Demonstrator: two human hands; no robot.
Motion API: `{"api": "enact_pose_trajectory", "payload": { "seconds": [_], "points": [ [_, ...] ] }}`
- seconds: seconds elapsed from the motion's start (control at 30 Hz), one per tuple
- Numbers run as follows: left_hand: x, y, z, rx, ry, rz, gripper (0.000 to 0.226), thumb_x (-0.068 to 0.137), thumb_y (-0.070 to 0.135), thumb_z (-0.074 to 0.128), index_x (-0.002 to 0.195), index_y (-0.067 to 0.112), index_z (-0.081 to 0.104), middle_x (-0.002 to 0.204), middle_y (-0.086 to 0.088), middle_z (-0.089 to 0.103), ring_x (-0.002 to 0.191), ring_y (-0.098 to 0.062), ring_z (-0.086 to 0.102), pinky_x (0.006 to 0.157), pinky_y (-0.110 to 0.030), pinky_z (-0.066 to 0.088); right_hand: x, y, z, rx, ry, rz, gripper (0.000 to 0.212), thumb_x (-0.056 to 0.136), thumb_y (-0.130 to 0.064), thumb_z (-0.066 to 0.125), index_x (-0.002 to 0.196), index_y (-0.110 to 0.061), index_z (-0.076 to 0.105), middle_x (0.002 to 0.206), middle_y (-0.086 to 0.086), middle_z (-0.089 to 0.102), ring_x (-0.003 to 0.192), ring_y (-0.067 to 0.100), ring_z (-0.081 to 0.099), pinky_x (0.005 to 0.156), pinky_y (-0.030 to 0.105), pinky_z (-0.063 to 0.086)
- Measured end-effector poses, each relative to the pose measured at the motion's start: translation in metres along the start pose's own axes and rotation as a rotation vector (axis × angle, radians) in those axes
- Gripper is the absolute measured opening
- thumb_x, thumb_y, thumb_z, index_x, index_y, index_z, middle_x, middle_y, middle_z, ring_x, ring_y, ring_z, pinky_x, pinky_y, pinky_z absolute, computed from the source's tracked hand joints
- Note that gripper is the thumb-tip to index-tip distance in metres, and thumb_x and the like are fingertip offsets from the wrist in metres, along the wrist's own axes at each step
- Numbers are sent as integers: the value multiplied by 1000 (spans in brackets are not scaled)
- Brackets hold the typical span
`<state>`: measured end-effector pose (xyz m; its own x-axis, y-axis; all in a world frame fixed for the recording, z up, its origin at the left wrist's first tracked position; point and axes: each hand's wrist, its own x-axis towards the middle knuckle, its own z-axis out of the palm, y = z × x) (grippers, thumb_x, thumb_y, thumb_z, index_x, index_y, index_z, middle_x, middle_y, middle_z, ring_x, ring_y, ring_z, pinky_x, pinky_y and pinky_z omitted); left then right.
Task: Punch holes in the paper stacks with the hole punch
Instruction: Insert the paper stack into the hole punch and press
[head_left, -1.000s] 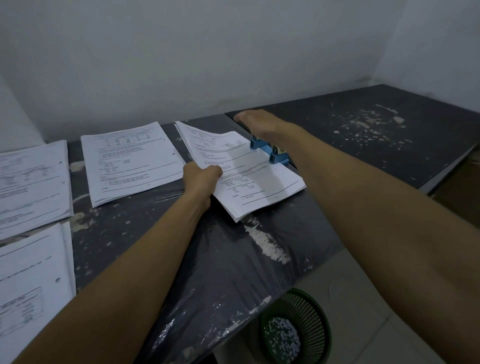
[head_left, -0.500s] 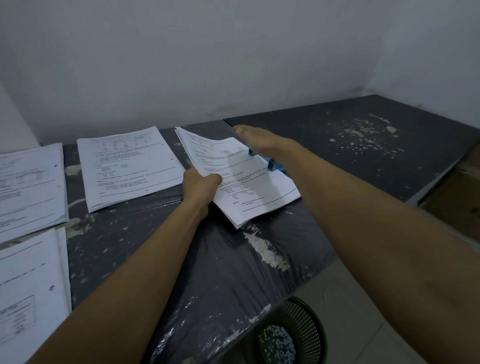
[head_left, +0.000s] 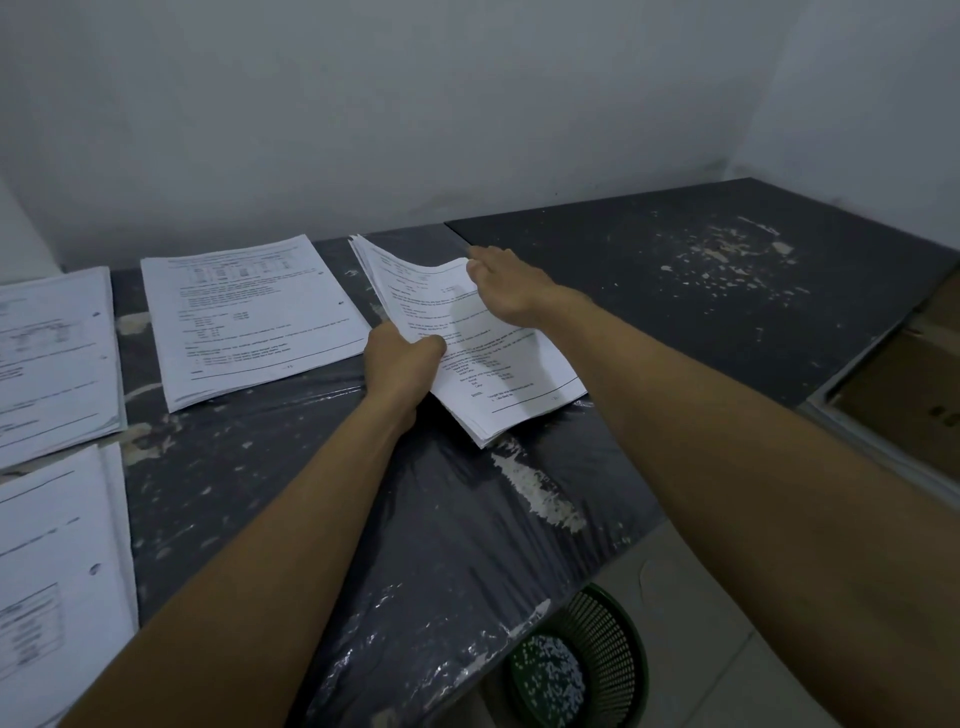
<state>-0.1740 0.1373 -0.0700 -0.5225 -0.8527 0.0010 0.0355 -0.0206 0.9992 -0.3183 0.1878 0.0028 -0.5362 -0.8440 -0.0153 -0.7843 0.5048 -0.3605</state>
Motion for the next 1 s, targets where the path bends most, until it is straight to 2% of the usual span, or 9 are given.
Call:
{"api": "enact_pose_trajectory", "payload": {
  "seconds": [0.23,0.4,0.47,0.53,0.6,0.67,0.9,1.0],
  "points": [
    [-2,0,-2,-18,-7,14,35,79,2,62,83,36,67,85,23,69,85,-6,70,59,-18,55,0,1,5,-35,23,-28,51,108,-31,17,156,-18,24,162,4,25,150,27,17,118,51,21],
    [0,-3,-2,-9,-5,14,34,79,1,62,83,35,66,84,22,69,85,-10,70,62,-24,57,3,4,6,-65,82,-48,43,107,-30,20,139,-15,44,144,7,46,132,29,41,108,52,36],
    [2,-5,-1,-7,-2,14,35,79,0,62,84,34,66,83,22,69,85,-11,71,66,-26,59,1,5,19,-180,71,-39,43,105,-30,25,144,-17,38,152,10,36,141,33,30,111,55,32],
    [2,-6,-2,-3,-1,17,35,79,-1,62,86,33,68,86,20,71,87,-12,71,70,-30,61,-4,7,41,-403,59,-14,54,103,-30,33,154,-19,19,165,12,5,152,33,-1,118,57,18],
    [3,-8,-3,-9,2,23,35,79,-1,63,93,30,69,90,17,72,88,-12,71,72,-31,61,0,9,48,-442,45,-13,60,103,-32,32,157,-22,9,166,10,-10,151,28,-15,120,56,8],
    [4,-9,-3,8,5,27,34,80,-1,63,97,28,69,91,17,71,88,-12,71,73,-31,61,3,10,45,-395,8,-23,58,104,-33,28,157,-22,8,166,9,-13,151,26,-17,121,55,5],
    [3,-8,-4,13,4,41,34,80,1,63,89,34,67,87,19,71,86,-11,71,69,-28,61,2,8,43,-431,8,-13,59,104,-34,29,158,-22,7,165,8,-14,151,25,-17,121,54,4],
    [2,-7,-4,25,7,38,33,81,1,62,96,30,69,93,16,71,88,-12,70,71,-30,61,2,7,34,-344,-2,-8,57,104,-37,31,157,-25,13,166,5,-10,152,23,-15,120,52,5]
  ]
}}
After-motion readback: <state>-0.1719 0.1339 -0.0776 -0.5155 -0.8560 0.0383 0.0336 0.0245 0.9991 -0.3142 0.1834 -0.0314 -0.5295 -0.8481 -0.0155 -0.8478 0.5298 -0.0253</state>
